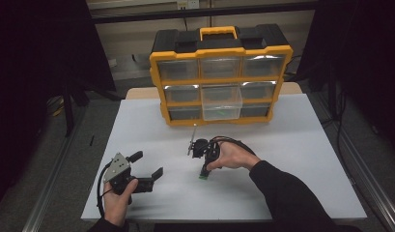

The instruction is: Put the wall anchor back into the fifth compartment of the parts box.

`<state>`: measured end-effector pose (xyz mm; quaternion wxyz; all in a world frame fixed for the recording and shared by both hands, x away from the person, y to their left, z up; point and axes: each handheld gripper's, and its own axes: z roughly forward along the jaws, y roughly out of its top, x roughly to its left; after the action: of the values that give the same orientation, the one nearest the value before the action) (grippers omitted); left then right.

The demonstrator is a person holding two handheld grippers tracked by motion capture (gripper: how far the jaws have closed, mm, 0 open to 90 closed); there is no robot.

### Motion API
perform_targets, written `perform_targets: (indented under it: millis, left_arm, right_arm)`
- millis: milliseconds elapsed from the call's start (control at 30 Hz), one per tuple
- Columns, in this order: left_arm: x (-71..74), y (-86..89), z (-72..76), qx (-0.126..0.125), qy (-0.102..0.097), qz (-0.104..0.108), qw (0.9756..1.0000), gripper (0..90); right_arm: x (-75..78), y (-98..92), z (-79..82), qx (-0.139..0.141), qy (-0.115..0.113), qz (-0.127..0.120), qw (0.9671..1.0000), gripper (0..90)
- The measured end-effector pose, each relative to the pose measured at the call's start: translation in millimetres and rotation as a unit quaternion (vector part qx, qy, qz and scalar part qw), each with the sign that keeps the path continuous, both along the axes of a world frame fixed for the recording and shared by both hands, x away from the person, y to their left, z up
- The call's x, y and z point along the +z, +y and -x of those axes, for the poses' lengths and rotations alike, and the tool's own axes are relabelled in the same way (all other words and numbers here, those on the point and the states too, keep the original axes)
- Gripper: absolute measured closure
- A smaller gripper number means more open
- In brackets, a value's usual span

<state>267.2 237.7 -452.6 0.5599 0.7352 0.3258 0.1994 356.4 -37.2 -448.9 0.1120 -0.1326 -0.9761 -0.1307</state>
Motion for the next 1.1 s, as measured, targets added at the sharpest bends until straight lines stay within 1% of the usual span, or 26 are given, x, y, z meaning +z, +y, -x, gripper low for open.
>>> perform_targets:
  millis: [67, 100, 133, 200, 233, 267, 300, 333, 367, 400, 433, 467, 500, 533, 567, 600, 667, 767, 833, 900, 933, 967, 1000, 1100]
  left_arm:
    - [0.0, 0.0, 0.1, 0.000, 0.000, 0.000, 1.0000, 2.8]
    - [0.0, -0.1, 0.1, 0.000, 0.000, 0.000, 1.0000, 2.8]
    - [0.0, 0.0, 0.0, 0.000, -0.001, -0.001, 1.0000, 2.8]
    - [0.0, 0.0, -0.1, 0.001, 0.000, 0.000, 1.0000, 2.8]
    - [0.0, 0.0, 0.0, 0.000, 0.000, -0.001, 1.0000, 2.8]
    - [0.1, 0.1, 0.0, 0.000, 0.000, -0.001, 1.0000, 2.8]
    - [0.1, -0.1, 0.1, 0.000, 0.000, 0.000, 1.0000, 2.8]
    - [0.2, 0.2, 0.1, 0.001, -0.002, -0.002, 1.0000, 2.8]
    - [0.1, 0.2, 0.0, 0.001, -0.001, -0.001, 1.0000, 2.8]
    - [0.1, 0.2, -0.1, 0.000, 0.000, -0.002, 1.0000, 2.8]
    - [0.0, -0.1, 0.0, 0.000, 0.000, 0.000, 1.0000, 2.8]
    - [0.1, -0.1, 0.1, -0.001, -0.001, 0.000, 1.0000, 2.7]
    - [0.4, 1.0, 0.0, -0.004, -0.001, -0.008, 1.0000, 2.8]
    - [0.2, 0.0, 0.1, -0.001, -0.001, -0.001, 1.0000, 2.8]
    - [0.2, 0.4, 0.0, -0.002, -0.001, -0.003, 1.0000, 2.8]
    - [0.2, 0.5, 0.3, -0.001, 0.000, -0.004, 1.0000, 2.8]
    - [0.2, 0.7, 0.2, -0.001, 0.000, -0.005, 1.0000, 2.7]
    - [0.2, 0.7, 0.2, -0.001, 0.000, -0.005, 1.0000, 2.7]
    - [0.3, 0.6, 0.2, -0.001, -0.001, -0.005, 1.0000, 2.8]
    - [0.1, 0.5, 0.1, -0.003, 0.000, -0.002, 1.0000, 2.7]
    - [0.4, 0.0, 0.6, 0.005, -0.002, -0.006, 1.0000, 2.7]
    - [0.3, -0.4, 0.7, 0.008, -0.002, -0.004, 1.0000, 2.7]
    - [0.1, 0.2, 0.0, 0.001, -0.002, -0.001, 1.0000, 2.8]
    - [0.0, -0.3, 0.2, 0.000, 0.001, 0.002, 1.0000, 2.7]
  right_arm:
    - [1.0, -0.7, -0.2, -0.008, -0.002, 0.001, 1.0000, 84.9]
    - [0.3, -2.2, -1.9, 0.002, -0.006, 0.001, 1.0000, 84.9]
    - [0.8, -2.1, -1.5, -0.003, -0.004, 0.005, 1.0000, 84.9]
    - [-0.1, -2.1, -1.7, -0.003, -0.007, 0.005, 1.0000, 84.8]
    - [-0.2, -1.1, -0.8, -0.010, -0.006, 0.003, 0.9999, 84.7]
    - [-0.3, -1.4, -1.3, -0.002, -0.005, 0.007, 1.0000, 84.4]
    - [-1.5, -1.0, -1.6, 0.001, -0.004, 0.005, 1.0000, 84.2]
    - [-1.3, -0.4, -0.8, -0.004, -0.003, 0.008, 1.0000, 84.1]
    - [-1.3, -0.4, -1.0, -0.003, -0.004, 0.007, 1.0000, 84.1]
    - [-1.6, 0.1, -0.3, -0.008, -0.005, 0.004, 1.0000, 84.1]
    - [-1.5, 0.4, 0.0, -0.006, -0.007, 0.005, 0.9999, 84.1]
    - [-1.1, -0.1, -0.8, 0.005, -0.008, 0.009, 0.9999, 84.1]
    - [-0.9, 0.5, -0.1, 0.001, -0.007, 0.011, 0.9999, 84.2]
    - [-1.0, 0.6, -0.2, 0.002, -0.009, 0.009, 0.9999, 84.5]
    - [-0.9, 0.6, -0.3, 0.003, -0.012, 0.005, 0.9999, 84.8]
    - [-0.1, 1.2, 1.3, -0.011, -0.011, 0.004, 0.9999, 84.8]
    - [1.0, 0.2, 0.0, -0.009, -0.010, -0.002, 0.9999, 84.8]
    - [3.7, -1.9, -0.9, -0.018, -0.010, -0.005, 0.9998, 84.8]
    - [5.0, -4.7, -3.2, -0.016, -0.016, -0.020, 0.9996, 84.8]
    - [8.8, -7.5, -3.1, -0.026, -0.014, -0.025, 0.9993, 84.8]
    - [10.7, -9.2, -3.6, -0.027, -0.016, -0.030, 0.9991, 84.9]
    - [12.7, -10.7, -3.8, -0.030, -0.017, -0.034, 0.9988, 84.8]
    - [15.0, -12.2, -4.1, -0.032, -0.016, -0.038, 0.9986, 84.8]
    - [20.3, -15.8, -4.0, -0.044, -0.017, -0.047, 0.9978, 84.8]
